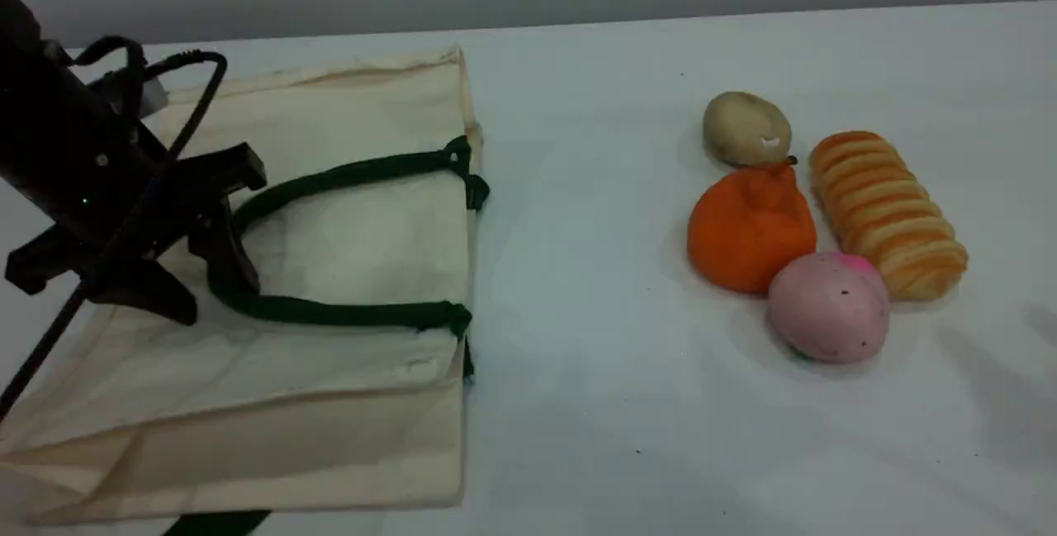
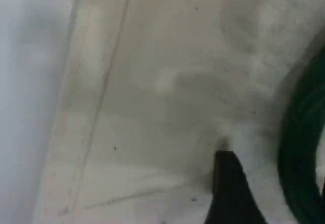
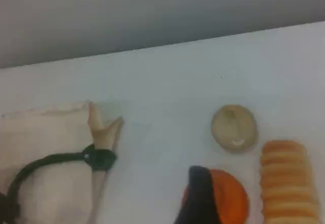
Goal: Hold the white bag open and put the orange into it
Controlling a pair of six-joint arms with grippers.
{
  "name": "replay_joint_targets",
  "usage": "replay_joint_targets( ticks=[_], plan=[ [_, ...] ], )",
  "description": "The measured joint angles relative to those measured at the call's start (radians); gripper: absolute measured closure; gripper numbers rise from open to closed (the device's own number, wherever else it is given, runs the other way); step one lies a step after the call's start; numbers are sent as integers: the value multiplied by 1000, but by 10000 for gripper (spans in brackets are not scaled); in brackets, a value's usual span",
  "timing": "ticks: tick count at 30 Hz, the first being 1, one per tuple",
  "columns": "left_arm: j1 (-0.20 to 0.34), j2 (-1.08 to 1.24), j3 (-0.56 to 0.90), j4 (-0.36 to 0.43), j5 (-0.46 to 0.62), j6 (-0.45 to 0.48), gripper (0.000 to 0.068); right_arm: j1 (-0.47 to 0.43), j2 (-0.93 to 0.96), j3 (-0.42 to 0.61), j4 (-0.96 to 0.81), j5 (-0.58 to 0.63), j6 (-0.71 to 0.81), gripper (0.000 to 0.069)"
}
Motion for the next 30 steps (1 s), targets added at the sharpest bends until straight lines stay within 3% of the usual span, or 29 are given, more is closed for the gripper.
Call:
replay_joint_targets(
  ticks=[5, 13, 17, 22, 30],
  plan=[
    [0, 0, 0, 2, 1, -3, 353, 0, 0, 0, 0, 3, 0, 153],
    [0, 0, 0, 3, -41, -2, 605, 0, 0, 0, 0, 3, 0, 161],
    [0, -22, -1, 3, -28, 22, 606, 0, 0, 0, 0, 3, 0, 178],
    [0, -106, -44, 4, 92, 122, 606, 0, 0, 0, 0, 1, 0, 181],
    [0, -360, -130, -122, 290, 311, 606, 0, 0, 0, 0, -9, 9, 183]
  ],
)
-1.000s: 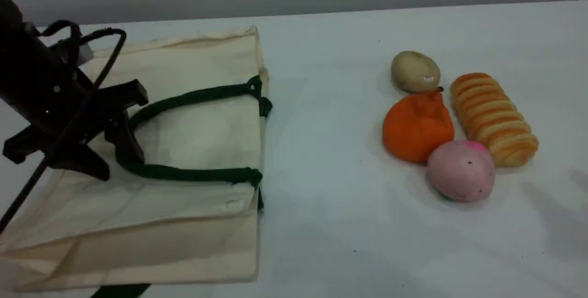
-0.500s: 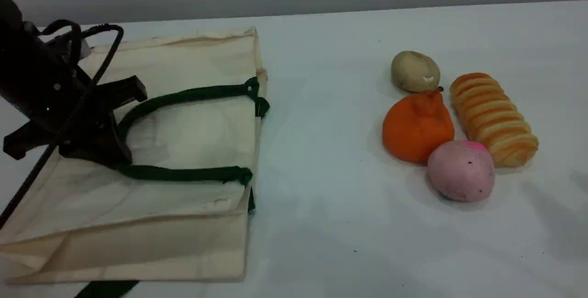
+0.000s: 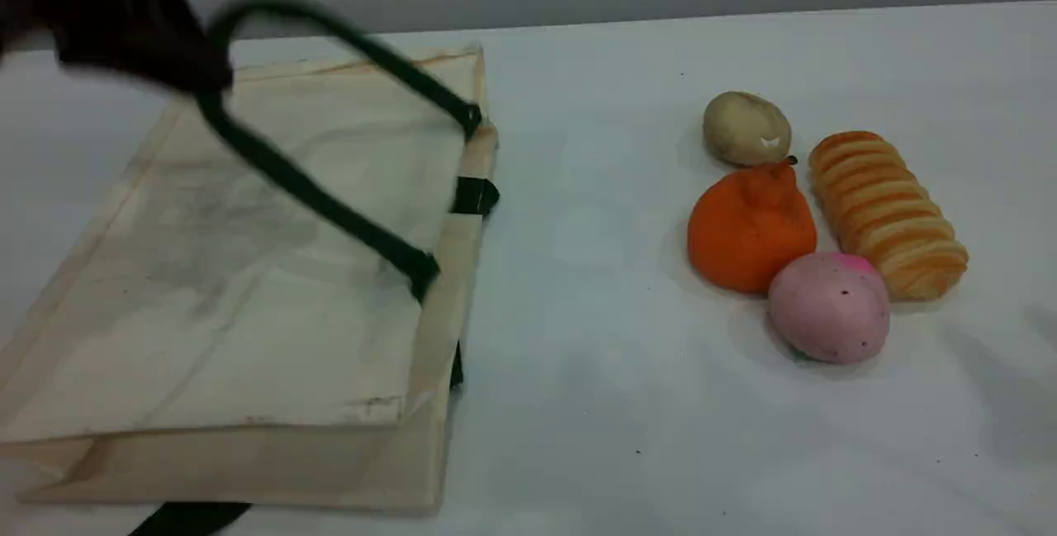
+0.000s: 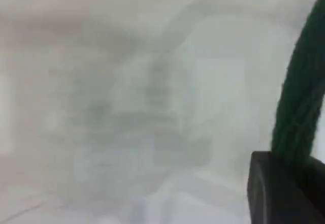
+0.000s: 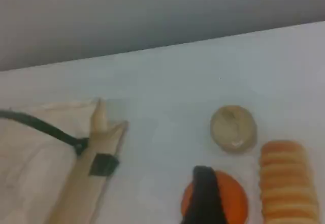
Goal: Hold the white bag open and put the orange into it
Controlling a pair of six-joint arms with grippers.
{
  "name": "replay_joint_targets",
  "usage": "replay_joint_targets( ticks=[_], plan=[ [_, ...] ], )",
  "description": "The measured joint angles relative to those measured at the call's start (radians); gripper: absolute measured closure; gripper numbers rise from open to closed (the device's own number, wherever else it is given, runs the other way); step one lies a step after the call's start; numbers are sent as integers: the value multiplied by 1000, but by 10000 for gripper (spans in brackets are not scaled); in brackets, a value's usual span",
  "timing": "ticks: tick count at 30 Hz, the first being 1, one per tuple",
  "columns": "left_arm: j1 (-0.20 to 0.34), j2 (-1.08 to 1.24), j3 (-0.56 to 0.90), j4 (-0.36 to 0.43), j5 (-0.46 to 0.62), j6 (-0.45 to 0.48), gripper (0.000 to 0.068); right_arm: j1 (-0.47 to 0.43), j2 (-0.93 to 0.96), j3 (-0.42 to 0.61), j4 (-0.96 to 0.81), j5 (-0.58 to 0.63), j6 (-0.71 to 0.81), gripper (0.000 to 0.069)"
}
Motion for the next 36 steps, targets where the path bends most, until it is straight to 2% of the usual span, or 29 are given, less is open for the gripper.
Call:
replay_joint_targets(
  ticks=[7, 11, 19, 21, 25, 28, 36],
  plan=[
    [0, -171, -89, -55, 181, 48, 606, 0, 22, 1, 23, 1, 3, 183],
    [-10, -198, -142, -128, 265, 100, 606, 1, 80, 1, 71, 17, -10, 183],
    [-133, -197, -275, -149, 370, 107, 606, 6, 234, 1, 197, 73, -129, 183],
    [-140, -197, -304, -153, 399, 107, 606, 29, 273, 1, 242, 74, -176, 183],
    [-140, -197, -319, -76, 430, 60, 606, 103, 339, 1, 324, 15, -272, 183],
    [-139, -202, -319, 32, 445, 7, 606, 149, 382, 1, 363, -38, -318, 183],
    [-139, -264, -318, 280, 464, -104, 606, 151, 396, 1, 420, -57, -391, 183]
  ],
)
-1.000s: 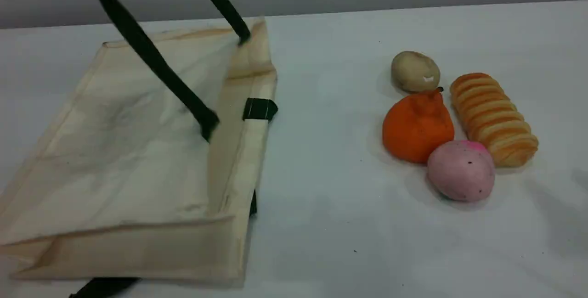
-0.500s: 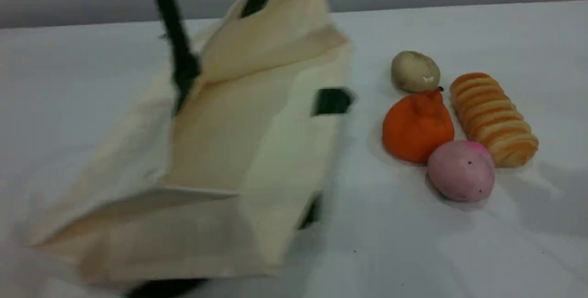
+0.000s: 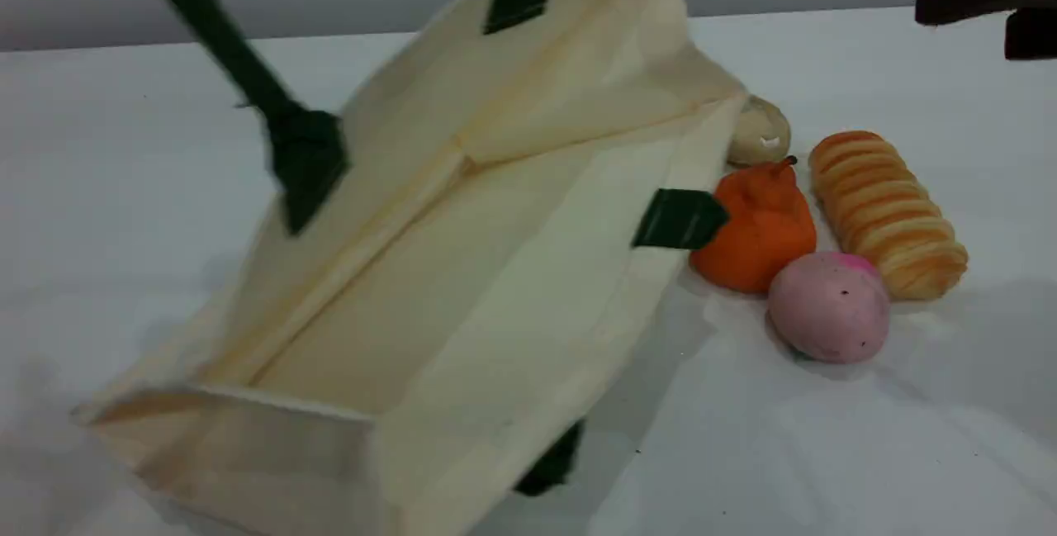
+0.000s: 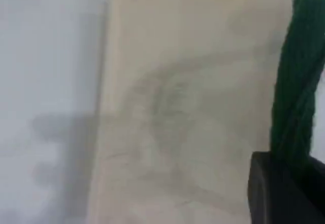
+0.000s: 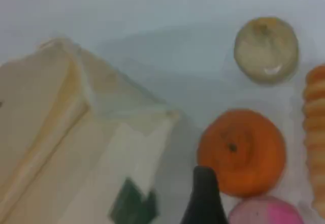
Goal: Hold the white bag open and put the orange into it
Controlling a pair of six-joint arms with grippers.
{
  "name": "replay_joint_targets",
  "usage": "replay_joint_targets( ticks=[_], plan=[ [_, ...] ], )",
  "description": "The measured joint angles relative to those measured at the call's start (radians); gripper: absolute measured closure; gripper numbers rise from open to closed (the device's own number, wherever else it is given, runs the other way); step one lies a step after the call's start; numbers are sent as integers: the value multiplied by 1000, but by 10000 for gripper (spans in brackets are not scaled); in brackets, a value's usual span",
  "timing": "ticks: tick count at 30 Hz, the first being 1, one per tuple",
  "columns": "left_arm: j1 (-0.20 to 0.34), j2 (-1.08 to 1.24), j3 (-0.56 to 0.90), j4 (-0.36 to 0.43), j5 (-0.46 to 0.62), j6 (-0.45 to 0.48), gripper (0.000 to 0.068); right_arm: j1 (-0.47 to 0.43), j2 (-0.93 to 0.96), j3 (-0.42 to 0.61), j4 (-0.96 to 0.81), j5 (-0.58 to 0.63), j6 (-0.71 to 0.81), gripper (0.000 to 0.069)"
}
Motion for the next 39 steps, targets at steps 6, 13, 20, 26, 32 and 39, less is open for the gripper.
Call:
replay_joint_targets(
  ticks=[6, 13, 20, 26, 32, 39],
  plan=[
    [0, -1, 0, 26, -6, -5, 606, 0, 18, -1, 66, 0, -82, 183],
    [0, -1, -4, -42, -6, 36, 606, -1, 154, -45, 123, 26, -150, 183],
    [0, 1, -42, -72, -6, 54, 606, -1, 299, -111, 124, 46, -164, 183],
    [0, 2, -42, -103, -8, 57, 606, -1, 402, -134, 124, 103, -176, 183],
    [0, 2, -42, -103, -8, 58, 606, 18, 440, -172, 124, 103, -176, 183],
    [0, 2, -42, -117, -10, 60, 606, 142, 463, -229, 119, -24, -185, 183]
  ],
)
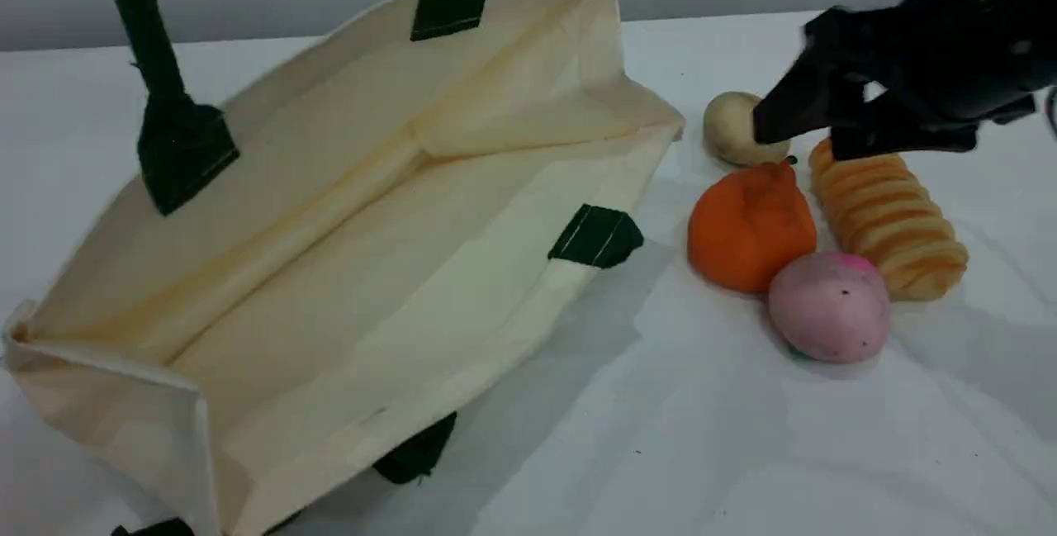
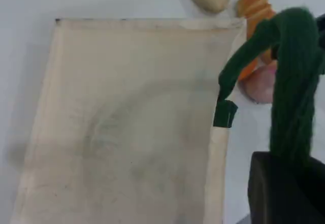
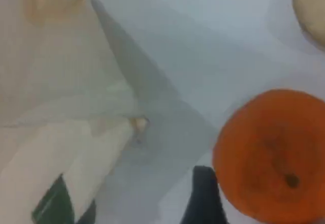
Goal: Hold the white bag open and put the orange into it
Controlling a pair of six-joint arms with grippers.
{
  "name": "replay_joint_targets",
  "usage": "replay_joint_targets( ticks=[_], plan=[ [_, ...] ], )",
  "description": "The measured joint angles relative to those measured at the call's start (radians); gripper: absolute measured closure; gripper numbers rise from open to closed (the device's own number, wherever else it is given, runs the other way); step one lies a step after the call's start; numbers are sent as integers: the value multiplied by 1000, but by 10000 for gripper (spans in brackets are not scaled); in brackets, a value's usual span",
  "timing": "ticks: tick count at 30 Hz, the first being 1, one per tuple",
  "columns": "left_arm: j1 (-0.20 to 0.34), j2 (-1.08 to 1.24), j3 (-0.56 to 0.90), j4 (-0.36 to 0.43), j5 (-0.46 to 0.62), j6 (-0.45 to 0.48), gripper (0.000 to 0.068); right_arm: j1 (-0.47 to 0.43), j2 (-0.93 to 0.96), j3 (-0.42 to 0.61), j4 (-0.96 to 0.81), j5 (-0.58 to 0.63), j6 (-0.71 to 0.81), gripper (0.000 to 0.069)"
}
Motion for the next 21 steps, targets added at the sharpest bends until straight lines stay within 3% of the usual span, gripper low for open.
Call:
replay_joint_targets(
  ticks=[4, 21],
  plan=[
    [0, 0, 0, -3, 1, 1, 606, 9, 31, -12, 1, -54, 0, 183],
    [0, 0, 0, -6, 6, 2, 606, 9, 190, -115, 3, -13, 1, 183]
  ],
)
